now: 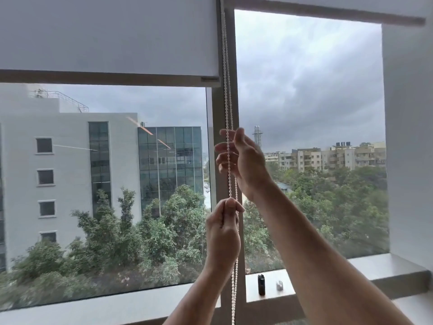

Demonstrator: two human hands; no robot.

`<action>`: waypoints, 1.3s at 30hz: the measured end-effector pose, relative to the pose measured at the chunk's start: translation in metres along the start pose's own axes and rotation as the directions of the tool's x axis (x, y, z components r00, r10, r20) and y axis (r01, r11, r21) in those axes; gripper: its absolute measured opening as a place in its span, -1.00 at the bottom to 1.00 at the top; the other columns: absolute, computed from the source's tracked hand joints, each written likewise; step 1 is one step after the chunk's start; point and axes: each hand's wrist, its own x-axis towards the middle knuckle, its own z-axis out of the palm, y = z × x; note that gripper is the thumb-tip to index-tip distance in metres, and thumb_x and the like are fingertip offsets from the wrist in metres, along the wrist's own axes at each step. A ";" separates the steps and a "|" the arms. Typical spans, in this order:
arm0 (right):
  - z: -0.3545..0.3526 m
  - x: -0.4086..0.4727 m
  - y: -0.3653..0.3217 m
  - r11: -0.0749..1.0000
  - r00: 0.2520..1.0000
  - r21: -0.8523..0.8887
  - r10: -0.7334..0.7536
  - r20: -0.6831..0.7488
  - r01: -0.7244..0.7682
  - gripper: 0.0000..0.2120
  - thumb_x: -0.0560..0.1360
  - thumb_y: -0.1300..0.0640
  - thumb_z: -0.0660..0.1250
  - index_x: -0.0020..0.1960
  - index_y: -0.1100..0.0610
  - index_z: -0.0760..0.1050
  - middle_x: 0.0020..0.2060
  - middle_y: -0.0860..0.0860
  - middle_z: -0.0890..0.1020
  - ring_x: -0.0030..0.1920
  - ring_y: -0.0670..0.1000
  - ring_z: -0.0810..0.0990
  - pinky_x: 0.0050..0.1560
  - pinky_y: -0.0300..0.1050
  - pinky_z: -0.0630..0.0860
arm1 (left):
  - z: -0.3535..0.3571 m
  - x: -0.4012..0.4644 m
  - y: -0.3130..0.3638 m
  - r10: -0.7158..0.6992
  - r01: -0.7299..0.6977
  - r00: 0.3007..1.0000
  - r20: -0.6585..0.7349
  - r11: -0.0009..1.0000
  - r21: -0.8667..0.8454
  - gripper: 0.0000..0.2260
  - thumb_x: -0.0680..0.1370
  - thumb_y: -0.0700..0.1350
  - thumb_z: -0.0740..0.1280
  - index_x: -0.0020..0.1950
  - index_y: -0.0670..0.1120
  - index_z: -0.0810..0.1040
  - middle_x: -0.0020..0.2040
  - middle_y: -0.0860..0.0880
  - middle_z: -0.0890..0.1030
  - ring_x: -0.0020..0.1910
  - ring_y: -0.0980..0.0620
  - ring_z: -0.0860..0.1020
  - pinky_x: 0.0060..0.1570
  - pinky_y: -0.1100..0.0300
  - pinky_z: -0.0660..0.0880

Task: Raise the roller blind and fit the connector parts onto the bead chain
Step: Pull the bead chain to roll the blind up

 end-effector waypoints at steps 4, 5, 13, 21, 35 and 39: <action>0.028 0.018 -0.013 0.998 0.997 0.029 -0.048 -0.059 0.050 -0.65 0.70 0.07 0.06 -0.14 0.10 0.53 -0.47 -0.06 0.34 -0.54 -0.11 0.22 -0.58 -0.27 0.15 | -0.005 0.000 0.005 0.007 -0.007 1.000 0.024 1.000 -0.008 -0.72 0.61 -0.03 0.18 -0.26 0.04 0.56 -0.49 0.14 0.31 -0.49 0.15 0.21 -0.49 0.23 0.16; 0.032 0.017 -0.011 0.995 0.992 -0.004 -0.095 -0.088 0.095 -0.65 0.69 0.11 0.08 -0.20 0.09 0.50 -0.48 -0.05 0.33 -0.53 -0.10 0.21 -0.58 -0.26 0.14 | -0.007 0.001 0.006 -0.010 0.011 0.999 0.042 0.999 -0.030 -0.72 0.60 -0.02 0.19 -0.27 0.03 0.56 -0.50 0.13 0.30 -0.51 0.15 0.21 -0.51 0.23 0.14; 0.030 0.000 0.001 0.942 0.941 -0.153 -0.317 -0.115 0.299 -0.64 0.67 0.21 0.10 -0.28 0.07 0.43 -0.48 0.00 0.34 -0.50 -0.06 0.23 -0.50 -0.15 0.17 | -0.039 0.037 0.021 -0.104 0.133 0.951 0.291 0.988 -0.082 -0.66 0.57 0.03 0.19 -0.20 -0.04 0.70 -0.33 -0.07 0.67 -0.36 0.00 0.62 -0.30 0.12 0.59; 0.021 -0.020 0.017 0.914 0.922 -0.215 -0.373 -0.103 0.345 -0.60 0.63 0.20 0.12 -0.35 -0.04 0.42 -0.53 -0.17 0.41 -0.49 -0.14 0.30 -0.49 -0.22 0.29 | -0.021 0.118 0.104 -0.021 0.038 0.983 0.185 0.995 -0.088 -0.66 0.65 0.13 0.13 0.07 -0.03 0.60 -0.16 -0.03 0.69 -0.15 0.01 0.68 -0.20 0.12 0.62; -0.004 -0.037 0.037 0.971 0.979 -0.129 -0.198 0.039 0.201 -0.65 0.61 -0.06 0.15 -0.25 0.03 0.55 -0.53 -0.07 0.36 -0.53 -0.08 0.26 -0.53 -0.21 0.25 | 0.046 0.139 0.175 0.030 -0.031 0.999 -0.011 0.996 -0.081 -0.59 0.69 -0.01 0.15 -0.31 -0.08 0.53 -0.53 -0.01 0.28 -0.64 0.10 0.23 -0.53 0.25 0.16; -0.015 -0.013 0.010 0.981 0.993 -0.166 -0.094 0.072 0.105 -0.46 0.57 -0.24 -0.01 0.05 0.08 0.61 -0.24 0.06 0.72 -0.26 0.03 0.70 -0.13 -0.01 0.63 | 0.046 0.130 0.175 0.056 -0.059 0.998 -0.026 0.994 -0.093 -0.59 0.68 -0.01 0.16 -0.33 -0.06 0.51 -0.54 0.01 0.28 -0.64 0.08 0.21 -0.51 0.24 0.16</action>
